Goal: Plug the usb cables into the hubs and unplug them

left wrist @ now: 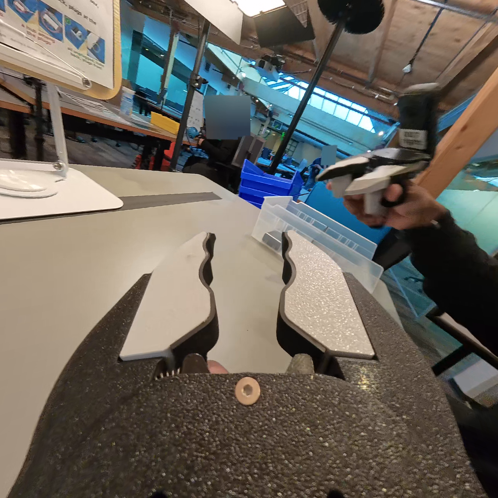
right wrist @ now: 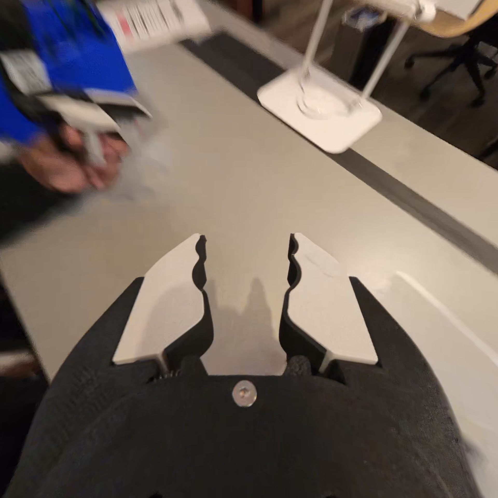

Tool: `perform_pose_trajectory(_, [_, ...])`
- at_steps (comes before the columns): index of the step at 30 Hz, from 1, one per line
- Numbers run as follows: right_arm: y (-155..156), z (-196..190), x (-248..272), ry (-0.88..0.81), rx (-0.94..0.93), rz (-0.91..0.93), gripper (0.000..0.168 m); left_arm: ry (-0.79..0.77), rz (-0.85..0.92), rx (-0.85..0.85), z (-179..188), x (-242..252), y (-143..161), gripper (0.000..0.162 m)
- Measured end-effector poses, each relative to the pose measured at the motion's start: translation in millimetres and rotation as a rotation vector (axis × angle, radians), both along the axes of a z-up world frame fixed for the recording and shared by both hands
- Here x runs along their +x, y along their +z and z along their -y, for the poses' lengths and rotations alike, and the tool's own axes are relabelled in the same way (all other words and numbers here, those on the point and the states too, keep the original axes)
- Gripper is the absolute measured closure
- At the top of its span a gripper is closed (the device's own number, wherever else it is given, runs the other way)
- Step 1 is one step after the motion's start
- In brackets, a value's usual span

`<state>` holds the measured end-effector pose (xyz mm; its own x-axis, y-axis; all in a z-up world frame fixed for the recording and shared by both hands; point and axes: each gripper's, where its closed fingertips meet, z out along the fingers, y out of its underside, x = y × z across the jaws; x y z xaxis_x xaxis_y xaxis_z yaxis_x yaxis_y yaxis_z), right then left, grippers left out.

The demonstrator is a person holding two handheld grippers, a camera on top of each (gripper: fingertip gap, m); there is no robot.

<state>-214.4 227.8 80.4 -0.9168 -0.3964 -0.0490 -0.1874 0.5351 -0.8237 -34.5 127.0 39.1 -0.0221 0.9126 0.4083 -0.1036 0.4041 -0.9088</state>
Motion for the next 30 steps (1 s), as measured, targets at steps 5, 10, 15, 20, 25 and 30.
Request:
perform_pose_trajectory(5, [-15.4, -3.5, 111.7, -0.004, -0.162, 0.311, 0.113, 0.052, 0.023, -0.042, 7.2, 5.8, 1.9, 0.110])
perform_pose_trajectory(10, [-79.3, 14.1, 159.2, 0.032, -0.183, 0.319, 0.112, 0.121, 0.056, -0.117, 14.8, 21.0, 13.0, 0.106])
perform_pose_trajectory(15, [-123.4, 14.0, 172.9, 0.080, -0.133, 0.208, 0.111, 0.265, 0.114, -0.189, 20.5, 73.7, 28.6, 0.104])
perform_pose_trajectory(20, [-122.3, 11.6, 177.3, 0.106, -0.153, 0.178, 0.114, 0.548, 0.328, -0.275, 47.8, 164.5, 52.9, 0.102])
perform_pose_trajectory(25, [-120.2, 11.5, 176.0, 0.122, -0.135, 0.248, 0.112, 0.740, 0.584, -0.210, 82.4, 255.5, 72.0, 0.092])
perform_pose_trajectory(30, [-116.4, 8.9, 172.8, 0.139, -0.094, 0.407, 0.112, 0.761, 0.788, -0.151, 139.4, 308.7, 54.8, 0.089])
